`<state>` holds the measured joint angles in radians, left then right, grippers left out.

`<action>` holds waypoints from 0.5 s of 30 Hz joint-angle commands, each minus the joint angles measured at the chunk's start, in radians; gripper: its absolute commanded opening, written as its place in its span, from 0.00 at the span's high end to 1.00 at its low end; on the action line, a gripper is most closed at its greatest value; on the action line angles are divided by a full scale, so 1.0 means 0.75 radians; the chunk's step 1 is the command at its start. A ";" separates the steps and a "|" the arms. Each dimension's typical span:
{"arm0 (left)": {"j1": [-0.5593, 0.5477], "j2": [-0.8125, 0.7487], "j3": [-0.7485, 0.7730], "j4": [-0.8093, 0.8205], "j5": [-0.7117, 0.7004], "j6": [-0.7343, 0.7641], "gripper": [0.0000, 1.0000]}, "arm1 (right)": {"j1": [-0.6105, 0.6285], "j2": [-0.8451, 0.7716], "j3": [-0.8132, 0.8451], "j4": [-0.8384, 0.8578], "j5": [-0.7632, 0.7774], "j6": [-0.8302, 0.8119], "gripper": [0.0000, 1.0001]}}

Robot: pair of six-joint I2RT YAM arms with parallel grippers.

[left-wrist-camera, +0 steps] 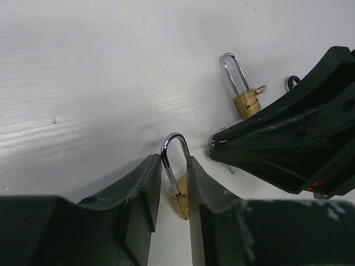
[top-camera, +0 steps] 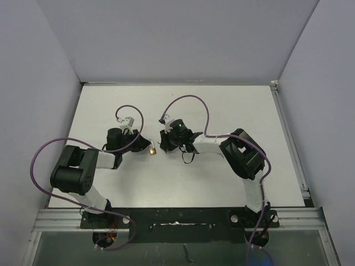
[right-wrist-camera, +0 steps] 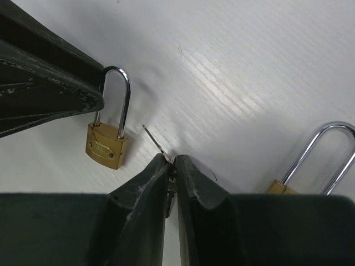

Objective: Lock with the key
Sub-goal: Place the lock at the center of the board.

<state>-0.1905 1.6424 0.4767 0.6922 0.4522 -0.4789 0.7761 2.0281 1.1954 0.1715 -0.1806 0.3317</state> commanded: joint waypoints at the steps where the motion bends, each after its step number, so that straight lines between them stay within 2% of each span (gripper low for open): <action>1: 0.007 0.001 0.046 0.050 -0.023 0.020 0.75 | -0.013 0.020 0.067 0.076 -0.051 0.022 0.84; 4: 0.007 -0.008 0.043 0.053 -0.033 0.019 0.71 | -0.020 0.034 0.069 0.083 -0.068 0.027 0.81; 7: 0.007 -0.020 0.042 0.052 -0.035 0.019 0.68 | -0.024 0.034 0.074 0.085 -0.080 0.025 0.72; 9: 0.006 -0.034 0.041 0.046 -0.039 0.022 0.63 | -0.026 0.028 0.077 0.084 -0.081 0.019 0.68; 15: 0.007 -0.106 0.031 0.018 -0.065 0.035 0.55 | -0.025 -0.030 0.086 0.075 -0.097 -0.005 0.62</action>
<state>-0.1898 1.6363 0.4774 0.6838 0.4217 -0.4702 0.7643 2.0563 1.2171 0.2008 -0.2310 0.3473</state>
